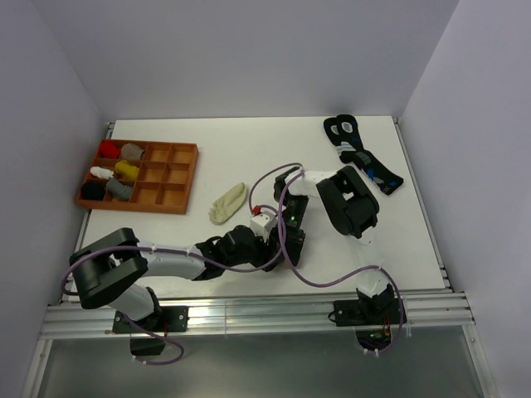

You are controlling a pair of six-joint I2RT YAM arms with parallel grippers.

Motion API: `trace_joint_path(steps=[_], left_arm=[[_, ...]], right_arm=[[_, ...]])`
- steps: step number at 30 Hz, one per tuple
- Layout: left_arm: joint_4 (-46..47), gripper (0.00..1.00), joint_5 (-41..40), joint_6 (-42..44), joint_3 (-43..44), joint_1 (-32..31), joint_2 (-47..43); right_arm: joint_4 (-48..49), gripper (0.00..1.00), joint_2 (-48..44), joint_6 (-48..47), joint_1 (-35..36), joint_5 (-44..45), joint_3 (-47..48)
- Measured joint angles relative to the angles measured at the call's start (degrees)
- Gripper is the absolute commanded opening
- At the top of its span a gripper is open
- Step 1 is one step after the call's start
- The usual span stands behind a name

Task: Roll the socks
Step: Roll the sock at the center of the board.

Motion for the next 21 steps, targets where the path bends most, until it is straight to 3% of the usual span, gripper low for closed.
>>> trace_joint_path(steps=[6,15,21], left_arm=[[3.58,0.53,1.44,0.33,-0.02,0.0,2.84],[9.27,0.41,3.28,-0.42,-0.35,0.0,6.95],[13.92,0.16,4.48,-2.38,-1.4,0.0,8.74]], right_arm=[[-0.28,0.12,0.24,0.0,-0.07,0.02,0.07],[-0.33,0.12,0.37,0.07,-0.24,0.13,0.07],[-0.37,0.13,0.59,0.7,-0.74,0.35,0.02]])
